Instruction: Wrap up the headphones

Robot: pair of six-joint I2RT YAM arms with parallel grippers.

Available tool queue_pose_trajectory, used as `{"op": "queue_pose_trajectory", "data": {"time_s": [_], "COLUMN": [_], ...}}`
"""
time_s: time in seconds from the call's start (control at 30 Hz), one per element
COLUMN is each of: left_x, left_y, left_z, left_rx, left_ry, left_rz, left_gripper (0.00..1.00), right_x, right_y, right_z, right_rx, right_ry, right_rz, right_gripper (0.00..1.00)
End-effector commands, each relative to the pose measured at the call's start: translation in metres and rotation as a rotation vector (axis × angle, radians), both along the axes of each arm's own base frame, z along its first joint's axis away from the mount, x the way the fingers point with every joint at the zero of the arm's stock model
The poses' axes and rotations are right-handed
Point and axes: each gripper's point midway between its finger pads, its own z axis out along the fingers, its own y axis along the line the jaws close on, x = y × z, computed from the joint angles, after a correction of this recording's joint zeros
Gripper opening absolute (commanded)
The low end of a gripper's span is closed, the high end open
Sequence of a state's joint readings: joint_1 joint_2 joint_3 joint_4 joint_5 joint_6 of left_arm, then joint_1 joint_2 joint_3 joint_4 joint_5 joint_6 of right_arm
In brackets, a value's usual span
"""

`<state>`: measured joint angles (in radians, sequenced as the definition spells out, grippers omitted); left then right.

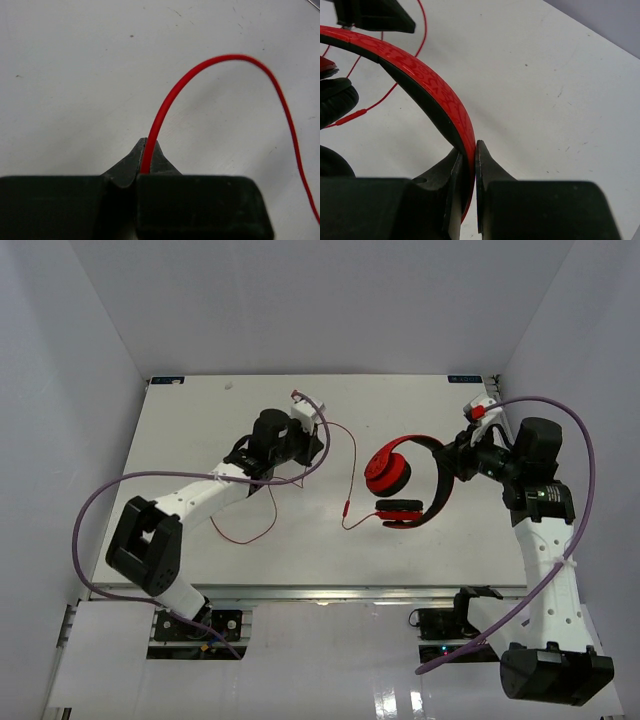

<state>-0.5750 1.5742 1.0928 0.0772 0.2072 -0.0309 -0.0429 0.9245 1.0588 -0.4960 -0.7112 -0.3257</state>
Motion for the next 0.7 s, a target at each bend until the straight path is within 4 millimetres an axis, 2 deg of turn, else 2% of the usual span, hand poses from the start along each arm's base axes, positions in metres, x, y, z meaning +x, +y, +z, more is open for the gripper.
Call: {"op": "queue_pose_trajectory", "data": {"time_s": [0.0,0.17,0.33,0.53,0.67], "left_x": [-0.003,0.005,0.010,0.017,0.020], "left_y": [-0.018,-0.028,-0.029,-0.018,-0.015], "left_z": [0.003,0.008,0.019,0.035,0.042], "left_rx": [0.008,0.016,0.029,0.107,0.221], "left_ry": [0.070,0.098,0.100,0.069,0.015], "left_rz": [-0.111,-0.138,-0.131,-0.086,-0.025], "left_gripper": [0.00,0.00,0.00,0.00,0.00], "right_x": [-0.013,-0.017,-0.004,0.017,0.036], "right_y": [0.030,0.049,0.053,0.068,0.080], "right_z": [0.026,0.012,-0.009,-0.043,-0.050], "right_rx": [-0.046,-0.118,-0.194,-0.300,-0.310], "right_ry": [-0.113,-0.106,-0.090,-0.043,-0.030], "right_rz": [0.132,0.181,0.143,0.043,-0.048], "right_gripper": [0.08,0.08,0.08,0.08,0.07]}}
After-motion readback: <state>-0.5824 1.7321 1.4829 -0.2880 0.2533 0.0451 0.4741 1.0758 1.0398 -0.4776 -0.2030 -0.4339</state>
